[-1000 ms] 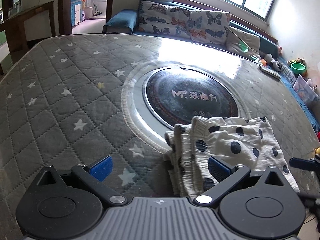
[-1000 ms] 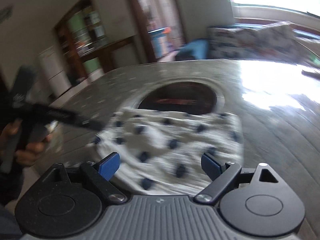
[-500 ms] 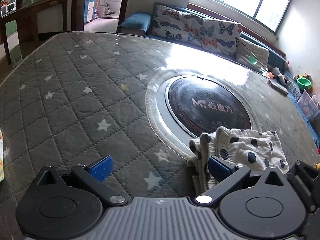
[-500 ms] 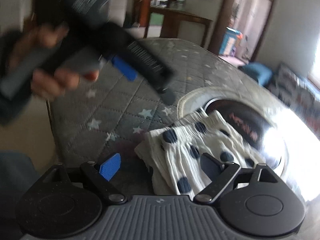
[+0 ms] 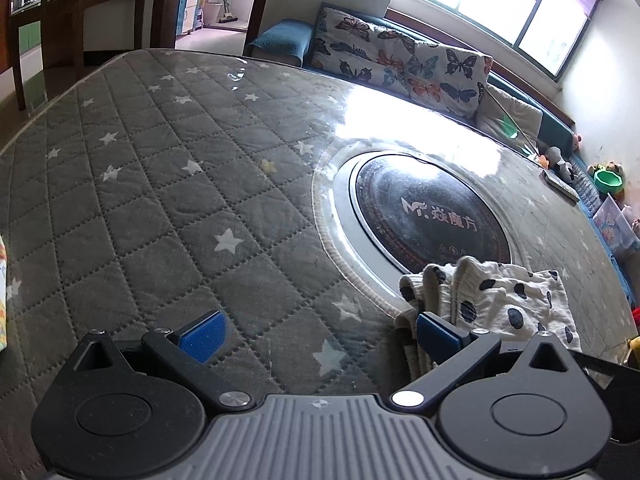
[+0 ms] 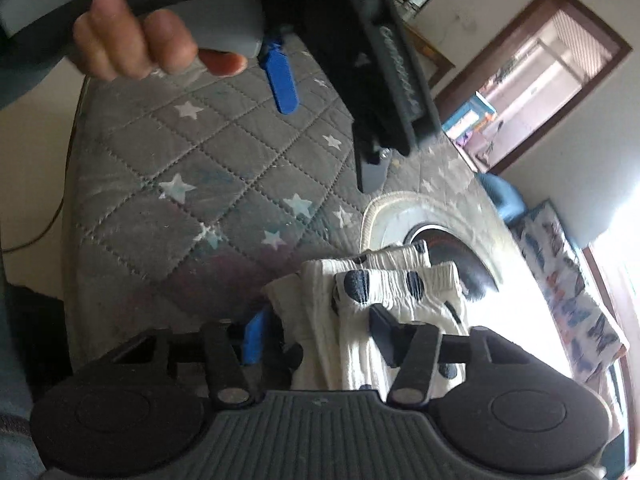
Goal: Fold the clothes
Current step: 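Close the right gripper on the cloth edge while the left gripper clamps the folded layers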
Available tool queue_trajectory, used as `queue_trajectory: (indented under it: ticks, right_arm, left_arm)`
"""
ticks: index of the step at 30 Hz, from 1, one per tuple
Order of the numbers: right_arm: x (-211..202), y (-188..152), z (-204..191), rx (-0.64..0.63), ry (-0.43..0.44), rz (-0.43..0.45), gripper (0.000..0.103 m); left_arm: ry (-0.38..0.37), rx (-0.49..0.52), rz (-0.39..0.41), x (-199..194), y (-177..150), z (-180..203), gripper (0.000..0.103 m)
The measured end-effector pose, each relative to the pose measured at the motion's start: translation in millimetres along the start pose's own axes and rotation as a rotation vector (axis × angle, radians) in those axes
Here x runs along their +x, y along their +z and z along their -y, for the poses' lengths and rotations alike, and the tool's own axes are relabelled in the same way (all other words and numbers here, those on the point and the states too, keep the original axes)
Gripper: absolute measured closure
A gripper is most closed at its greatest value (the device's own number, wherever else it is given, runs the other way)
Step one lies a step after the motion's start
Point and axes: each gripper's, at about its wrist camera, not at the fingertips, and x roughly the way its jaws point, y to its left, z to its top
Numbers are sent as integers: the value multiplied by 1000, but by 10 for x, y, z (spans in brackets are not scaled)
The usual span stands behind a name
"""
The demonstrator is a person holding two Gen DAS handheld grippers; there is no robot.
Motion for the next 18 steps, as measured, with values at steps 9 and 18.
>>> queue_trajectory:
  ticks: [9,18]
  right_arm:
    - [-54,-164,736,508,210,53,79]
    - [-194,-496,1062,788,283,147,81]
  left_arm:
    - [-103,-37,-45,17,-32,7,0]
    - [-256,-157,-134,144,-96,113,0]
